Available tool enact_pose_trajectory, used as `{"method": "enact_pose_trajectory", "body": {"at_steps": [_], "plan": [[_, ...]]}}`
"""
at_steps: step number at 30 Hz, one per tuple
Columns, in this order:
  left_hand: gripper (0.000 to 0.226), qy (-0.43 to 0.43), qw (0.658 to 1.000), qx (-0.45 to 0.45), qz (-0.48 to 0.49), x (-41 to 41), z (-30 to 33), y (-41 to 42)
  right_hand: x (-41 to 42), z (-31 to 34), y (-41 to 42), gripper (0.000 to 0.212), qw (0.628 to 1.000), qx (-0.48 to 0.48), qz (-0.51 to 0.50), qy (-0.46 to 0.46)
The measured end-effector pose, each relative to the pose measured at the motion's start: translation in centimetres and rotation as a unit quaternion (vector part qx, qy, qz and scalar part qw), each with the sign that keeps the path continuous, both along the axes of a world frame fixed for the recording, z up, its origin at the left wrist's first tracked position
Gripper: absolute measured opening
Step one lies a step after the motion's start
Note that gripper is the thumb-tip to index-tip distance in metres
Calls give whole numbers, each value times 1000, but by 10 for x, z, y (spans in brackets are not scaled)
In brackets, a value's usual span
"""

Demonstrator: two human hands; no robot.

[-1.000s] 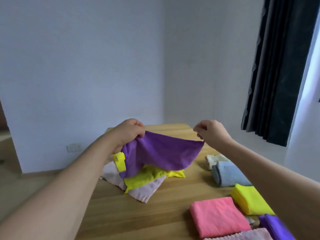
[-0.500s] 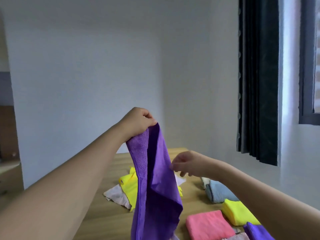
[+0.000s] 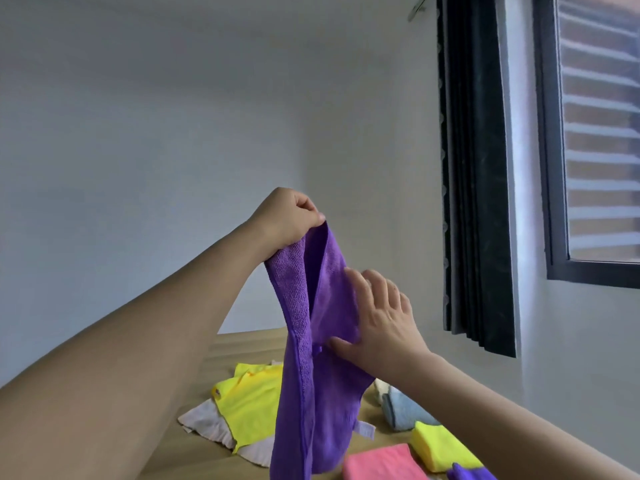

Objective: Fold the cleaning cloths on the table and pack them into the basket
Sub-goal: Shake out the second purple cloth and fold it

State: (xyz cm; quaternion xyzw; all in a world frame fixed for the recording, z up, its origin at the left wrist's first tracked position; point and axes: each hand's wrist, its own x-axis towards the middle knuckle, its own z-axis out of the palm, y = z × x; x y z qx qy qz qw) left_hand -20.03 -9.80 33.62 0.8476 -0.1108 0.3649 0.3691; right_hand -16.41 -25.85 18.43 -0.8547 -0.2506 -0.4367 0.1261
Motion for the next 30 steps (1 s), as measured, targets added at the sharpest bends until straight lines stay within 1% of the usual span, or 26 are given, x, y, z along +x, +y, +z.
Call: {"method": "enact_pose_trajectory", "body": {"at_steps": [2, 5, 7, 11, 15, 19, 24, 27, 30], "plan": [[11, -8, 1000, -3, -5, -3, 4, -6, -3, 1, 0, 111, 999, -9, -27, -30], [12, -5, 1000, -10, -15, -5, 9, -11, -7, -5, 4, 120, 997, -38, -54, -27], [12, 5, 1000, -15, -26, -6, 11, -14, -8, -11, 7, 119, 995, -33, -79, -51], [14, 32, 997, -31, -63, -10, 17, -21, -7, -11, 7, 110, 989, -7, -108, -103], [15, 31, 996, -34, -70, -15, 21, -25, -6, -1, 2, 94, 982, 11, -117, -150], [14, 32, 996, -53, -69, -16, 20, -25, -10, -5, 6, 93, 974, -38, -102, -198], [12, 55, 992, -70, -93, -16, 16, -30, -7, -17, 10, 72, 964, -55, -117, -230], [8, 55, 990, -74, -104, -17, 18, -31, 0, -15, 8, 73, 961, -63, -134, -235], [7, 50, 990, -82, -107, -18, 23, -29, 6, -11, 2, 76, 962, -47, -142, -228]]}}
